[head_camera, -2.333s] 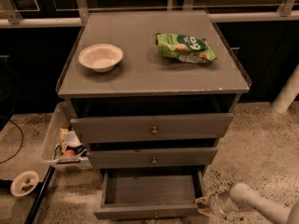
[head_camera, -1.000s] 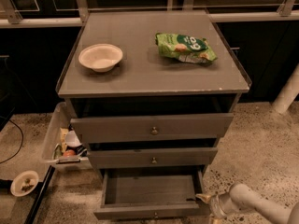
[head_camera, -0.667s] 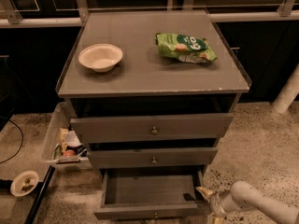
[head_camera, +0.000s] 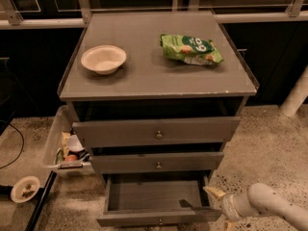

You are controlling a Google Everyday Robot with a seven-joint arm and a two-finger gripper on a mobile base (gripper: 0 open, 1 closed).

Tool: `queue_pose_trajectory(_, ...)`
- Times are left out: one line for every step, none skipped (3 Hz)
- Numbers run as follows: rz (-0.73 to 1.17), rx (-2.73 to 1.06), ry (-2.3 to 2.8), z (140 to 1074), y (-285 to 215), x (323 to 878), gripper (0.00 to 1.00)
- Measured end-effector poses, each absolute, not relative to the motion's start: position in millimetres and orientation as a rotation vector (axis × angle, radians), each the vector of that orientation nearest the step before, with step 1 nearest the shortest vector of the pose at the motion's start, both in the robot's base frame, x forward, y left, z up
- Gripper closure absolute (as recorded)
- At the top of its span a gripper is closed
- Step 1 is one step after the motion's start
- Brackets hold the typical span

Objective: Open bottom drawer

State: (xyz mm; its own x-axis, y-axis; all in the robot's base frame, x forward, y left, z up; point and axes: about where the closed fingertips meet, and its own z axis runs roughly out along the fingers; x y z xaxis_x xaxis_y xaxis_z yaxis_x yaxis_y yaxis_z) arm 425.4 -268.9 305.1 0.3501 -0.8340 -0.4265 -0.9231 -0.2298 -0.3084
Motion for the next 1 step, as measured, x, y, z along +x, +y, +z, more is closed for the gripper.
queue_pose_trajectory(0.223,-2.118,1.518,312.0,-269.0,424.9,0.0)
